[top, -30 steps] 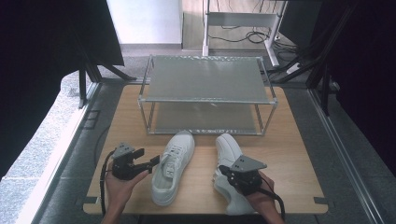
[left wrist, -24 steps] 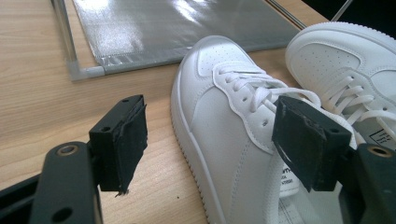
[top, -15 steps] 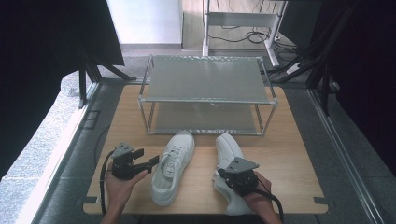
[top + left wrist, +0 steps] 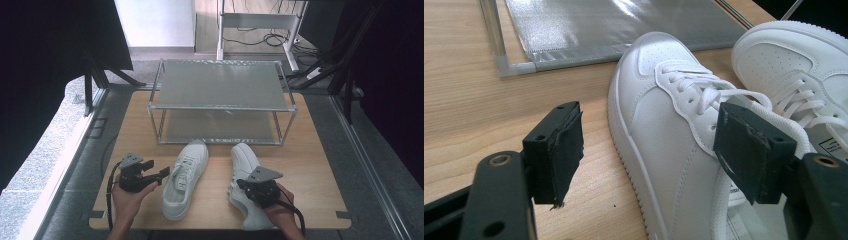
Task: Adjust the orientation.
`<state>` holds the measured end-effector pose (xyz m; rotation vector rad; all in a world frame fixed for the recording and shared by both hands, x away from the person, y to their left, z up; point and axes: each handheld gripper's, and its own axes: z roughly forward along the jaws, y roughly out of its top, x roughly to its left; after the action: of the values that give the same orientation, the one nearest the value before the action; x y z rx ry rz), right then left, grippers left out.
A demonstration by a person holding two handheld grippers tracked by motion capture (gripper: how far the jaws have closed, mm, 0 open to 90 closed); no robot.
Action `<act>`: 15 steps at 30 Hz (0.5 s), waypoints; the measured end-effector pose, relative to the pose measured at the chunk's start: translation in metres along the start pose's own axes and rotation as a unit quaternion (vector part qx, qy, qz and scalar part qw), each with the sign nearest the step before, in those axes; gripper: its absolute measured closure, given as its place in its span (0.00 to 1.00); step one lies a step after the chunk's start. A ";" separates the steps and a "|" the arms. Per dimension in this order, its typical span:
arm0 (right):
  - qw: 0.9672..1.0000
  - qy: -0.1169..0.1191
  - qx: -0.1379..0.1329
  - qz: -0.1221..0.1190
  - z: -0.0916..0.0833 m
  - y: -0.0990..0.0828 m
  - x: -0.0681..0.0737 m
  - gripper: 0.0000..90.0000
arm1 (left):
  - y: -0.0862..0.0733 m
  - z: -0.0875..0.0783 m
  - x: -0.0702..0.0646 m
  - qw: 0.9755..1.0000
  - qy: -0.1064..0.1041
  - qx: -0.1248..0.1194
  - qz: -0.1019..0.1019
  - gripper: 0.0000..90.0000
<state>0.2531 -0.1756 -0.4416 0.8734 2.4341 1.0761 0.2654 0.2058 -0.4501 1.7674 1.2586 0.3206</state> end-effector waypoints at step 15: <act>1.000 -0.006 0.004 0.004 -0.003 -0.003 -0.010 1.00 | -0.002 0.003 0.001 1.000 0.002 0.005 -0.003 0.31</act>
<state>0.2582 -0.1857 -0.4411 0.8904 2.4290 1.0605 0.2666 0.2056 -0.4532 1.7717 1.2712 0.3142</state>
